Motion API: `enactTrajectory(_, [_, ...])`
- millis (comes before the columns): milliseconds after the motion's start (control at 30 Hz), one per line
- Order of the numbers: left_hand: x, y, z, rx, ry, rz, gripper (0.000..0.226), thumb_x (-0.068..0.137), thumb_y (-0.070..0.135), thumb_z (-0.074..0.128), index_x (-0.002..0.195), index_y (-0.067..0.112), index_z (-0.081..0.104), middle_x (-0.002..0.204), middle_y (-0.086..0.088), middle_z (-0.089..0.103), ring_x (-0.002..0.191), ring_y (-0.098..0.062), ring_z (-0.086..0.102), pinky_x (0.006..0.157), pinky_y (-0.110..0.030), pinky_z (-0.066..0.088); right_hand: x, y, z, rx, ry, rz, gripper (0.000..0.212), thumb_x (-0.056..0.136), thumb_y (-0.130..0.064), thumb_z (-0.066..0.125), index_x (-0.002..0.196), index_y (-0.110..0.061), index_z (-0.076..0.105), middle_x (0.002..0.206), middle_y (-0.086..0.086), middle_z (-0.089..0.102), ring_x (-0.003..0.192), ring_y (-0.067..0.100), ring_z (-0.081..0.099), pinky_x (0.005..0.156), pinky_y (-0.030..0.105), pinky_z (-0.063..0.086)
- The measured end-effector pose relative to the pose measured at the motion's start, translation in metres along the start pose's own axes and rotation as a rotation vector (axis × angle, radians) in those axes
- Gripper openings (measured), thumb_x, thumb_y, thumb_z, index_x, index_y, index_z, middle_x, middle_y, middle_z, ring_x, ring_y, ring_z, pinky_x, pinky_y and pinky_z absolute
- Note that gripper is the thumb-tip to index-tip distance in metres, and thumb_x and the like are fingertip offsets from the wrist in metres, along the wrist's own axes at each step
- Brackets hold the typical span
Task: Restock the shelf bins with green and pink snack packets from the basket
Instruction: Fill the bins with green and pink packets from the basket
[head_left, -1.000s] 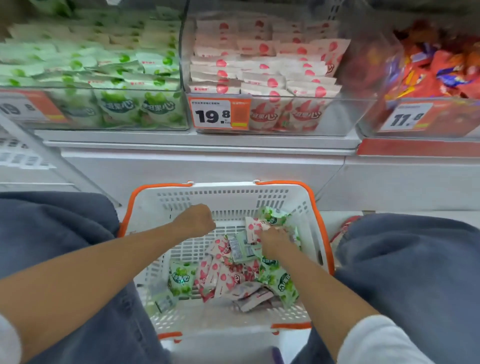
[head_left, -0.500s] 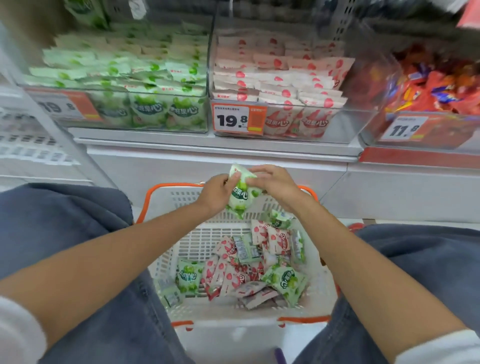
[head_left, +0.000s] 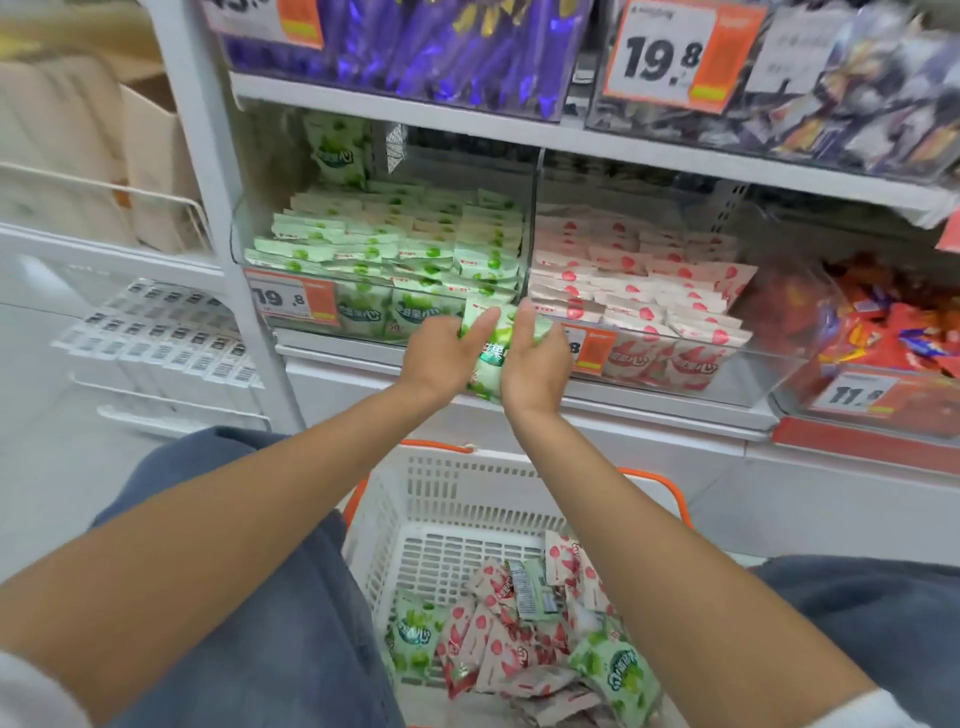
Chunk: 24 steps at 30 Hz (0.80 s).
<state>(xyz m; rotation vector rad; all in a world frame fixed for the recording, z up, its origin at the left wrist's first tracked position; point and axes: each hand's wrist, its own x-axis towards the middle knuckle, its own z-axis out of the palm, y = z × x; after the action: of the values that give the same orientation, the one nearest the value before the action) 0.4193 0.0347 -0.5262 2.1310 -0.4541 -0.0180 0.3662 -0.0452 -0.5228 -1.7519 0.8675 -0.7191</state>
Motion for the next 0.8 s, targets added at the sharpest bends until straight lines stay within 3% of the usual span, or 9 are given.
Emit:
enactTrajectory(67, [0.009, -0.002, -0.016, -0.034, 0.064, 0.071, 0.061, 0.099, 0.050, 0.045, 0.054, 0.016, 0.023, 0.050, -0.001, 0.022, 0.049, -0.018, 0.020, 0.049, -0.033, 0.015, 0.002, -0.013, 0.009, 0.025, -0.036, -0.078, 0.057, 0.099, -0.053, 0.037, 0.115, -0.001, 0.053, 0.103, 0.010, 0.060, 0.107, 0.032, 0.056, 0.073, 0.032, 0.033])
enactTrajectory(167, [0.029, -0.003, -0.042, -0.035, 0.170, 0.080, 0.062, 0.103, 0.047, 0.033, 0.051, 0.015, 0.025, 0.048, -0.001, 0.027, 0.047, -0.018, 0.024, 0.050, -0.036, 0.016, 0.010, -0.032, 0.027, 0.007, -0.246, -0.125, 0.057, 0.096, -0.054, 0.045, 0.121, -0.002, 0.049, 0.109, 0.008, 0.055, 0.107, 0.026, 0.053, 0.075, 0.028, 0.033])
enactTrajectory(233, [0.052, -0.009, -0.060, 0.016, 0.250, 0.058, 0.064, 0.103, 0.048, 0.035, 0.050, 0.014, 0.028, 0.047, -0.001, 0.028, 0.046, -0.018, 0.025, 0.048, -0.037, 0.016, 0.019, -0.045, 0.041, -0.041, -0.401, -0.145, 0.047, 0.091, -0.054, 0.057, 0.100, -0.008, 0.053, 0.089, 0.004, 0.055, 0.080, 0.018, 0.053, 0.061, 0.026, 0.034])
enactTrajectory(300, [0.076, -0.019, -0.074, 0.045, 0.298, 0.059, 0.064, 0.103, 0.048, 0.036, 0.050, 0.013, 0.029, 0.047, -0.001, 0.029, 0.046, -0.018, 0.025, 0.048, -0.038, 0.016, 0.034, -0.056, 0.059, -0.014, -0.471, -0.180, 0.042, 0.085, -0.048, 0.068, 0.073, -0.017, 0.043, 0.061, -0.003, 0.041, 0.050, 0.008, 0.037, 0.048, 0.025, 0.028])
enactTrajectory(367, [0.100, -0.029, -0.085, -0.009, 0.333, 0.092, 0.060, 0.103, 0.044, 0.038, 0.052, 0.014, 0.028, 0.049, -0.001, 0.028, 0.047, -0.017, 0.026, 0.052, -0.039, 0.014, 0.051, -0.069, 0.080, -0.010, -0.496, -0.186, 0.044, 0.082, -0.045, 0.073, 0.069, -0.018, 0.041, 0.056, -0.002, 0.037, 0.045, 0.008, 0.033, 0.048, 0.023, 0.028])
enactTrajectory(467, [0.139, -0.052, -0.105, 0.003, 0.428, 0.111, 0.046, 0.105, 0.039, 0.036, 0.067, 0.014, 0.042, 0.061, 0.000, 0.045, 0.059, -0.021, 0.041, 0.058, -0.035, 0.021, 0.086, -0.085, 0.123, 0.031, -0.443, -0.186, 0.035, 0.083, -0.043, 0.072, 0.082, -0.012, 0.054, 0.067, 0.005, 0.050, 0.056, 0.014, 0.046, 0.058, 0.026, 0.039])
enactTrajectory(533, [0.161, -0.075, -0.121, 0.126, 0.460, 0.124, 0.034, 0.105, 0.033, 0.035, 0.089, 0.009, 0.053, 0.076, -0.006, 0.057, 0.072, -0.028, 0.051, 0.062, -0.038, 0.034, 0.115, -0.097, 0.156, 0.054, -0.381, -0.179, 0.045, 0.084, -0.043, 0.071, 0.111, -0.008, 0.062, 0.097, 0.008, 0.066, 0.080, 0.019, 0.059, 0.079, 0.034, 0.049])
enactTrajectory(633, [0.181, -0.107, -0.132, 0.353, 0.405, 0.165, 0.022, 0.099, 0.017, 0.039, 0.099, 0.006, 0.059, 0.090, -0.014, 0.065, 0.084, -0.035, 0.058, 0.067, -0.043, 0.046, 0.146, -0.123, 0.209, -0.042, -0.397, -0.250, 0.068, 0.088, -0.048, 0.064, 0.141, -0.010, 0.045, 0.139, 0.009, 0.053, 0.124, 0.025, 0.053, 0.106, 0.037, 0.041])
enactTrajectory(800, [0.183, -0.119, -0.128, 0.395, 0.341, 0.152, 0.022, 0.089, 0.009, 0.048, 0.104, 0.009, 0.065, 0.104, -0.011, 0.065, 0.098, -0.029, 0.058, 0.079, -0.044, 0.050, 0.161, -0.145, 0.279, -0.196, -0.384, -0.479, 0.060, 0.096, -0.039, 0.056, 0.142, -0.004, 0.038, 0.143, 0.012, 0.046, 0.132, 0.026, 0.045, 0.104, 0.029, 0.037])
